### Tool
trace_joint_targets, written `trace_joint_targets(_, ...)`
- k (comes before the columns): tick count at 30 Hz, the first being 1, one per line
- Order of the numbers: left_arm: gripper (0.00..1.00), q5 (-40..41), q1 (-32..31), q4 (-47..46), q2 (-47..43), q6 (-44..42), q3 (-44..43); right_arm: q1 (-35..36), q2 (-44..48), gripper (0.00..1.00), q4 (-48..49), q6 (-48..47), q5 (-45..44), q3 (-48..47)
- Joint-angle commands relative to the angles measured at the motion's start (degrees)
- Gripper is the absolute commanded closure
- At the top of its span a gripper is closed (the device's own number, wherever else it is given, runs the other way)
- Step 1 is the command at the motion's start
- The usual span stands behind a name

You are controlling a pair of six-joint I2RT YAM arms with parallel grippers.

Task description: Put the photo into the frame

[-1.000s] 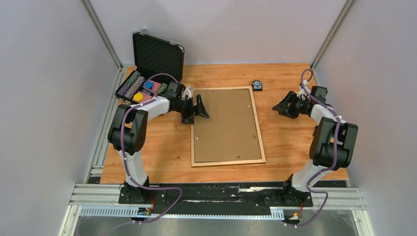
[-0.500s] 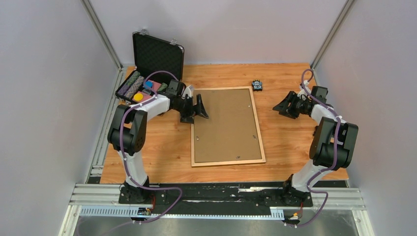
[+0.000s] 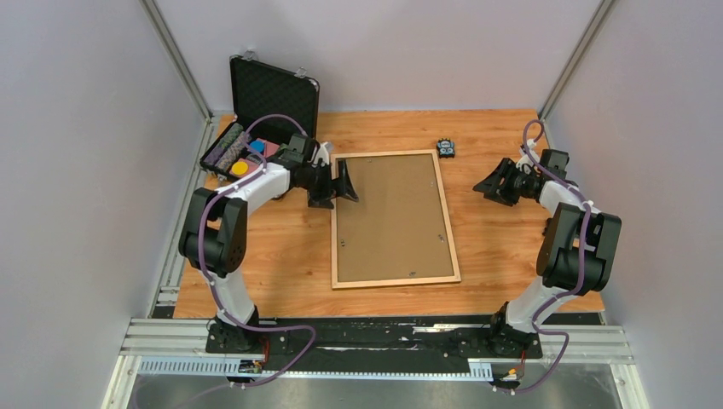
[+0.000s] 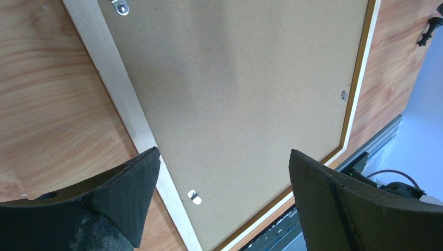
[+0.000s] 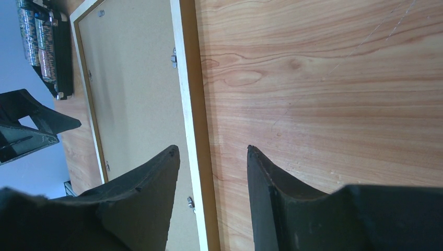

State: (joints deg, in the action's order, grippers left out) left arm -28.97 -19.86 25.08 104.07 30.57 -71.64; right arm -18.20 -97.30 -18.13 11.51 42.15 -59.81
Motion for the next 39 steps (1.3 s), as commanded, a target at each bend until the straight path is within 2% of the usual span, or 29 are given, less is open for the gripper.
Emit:
trace_joint_targets(1,0.0,1.85,-0.18,0.02,-3.46,-1.79,-1.63,-0.37,0.6,0.51,2.04,-0.3,1.57,0.22)
trace_joint_targets(11,0.0,6.71,-0.18,1.98,-5.64,-7.12,-2.83,-0.2,1.95,0.47,2.13,0.07,1.93,0.48)
trace_joint_targets(20,0.0,15.61,-0.18,2.13,-13.19,-16.05,-0.99,1.94,5.36,0.22,1.74,-0.38,-0.22,0.19)
trace_joint_targets(23,0.0,17.69,-0.16,1.57,-15.66,-19.18,0.13,4.35,7.16,0.14,1.39,-1.25,-3.56,-0.4)
trace_joint_targets(26,0.0,18.57,-0.18,1.19,-16.79,-21.16,0.67,8.1,8.45,0.09,1.09,-3.2,-8.17,-1.48)
trace_joint_targets(34,0.0,20.46,-0.18,0.55,-14.53,-22.49,1.14,20.88,5.73,0.08,1.18,-9.45,-21.02,-5.28)
trace_joint_targets(39,0.0,21.03,-0.18,0.69,-9.13,-21.51,-0.08,26.12,1.31,0.09,1.6,-11.19,-25.25,-7.78)
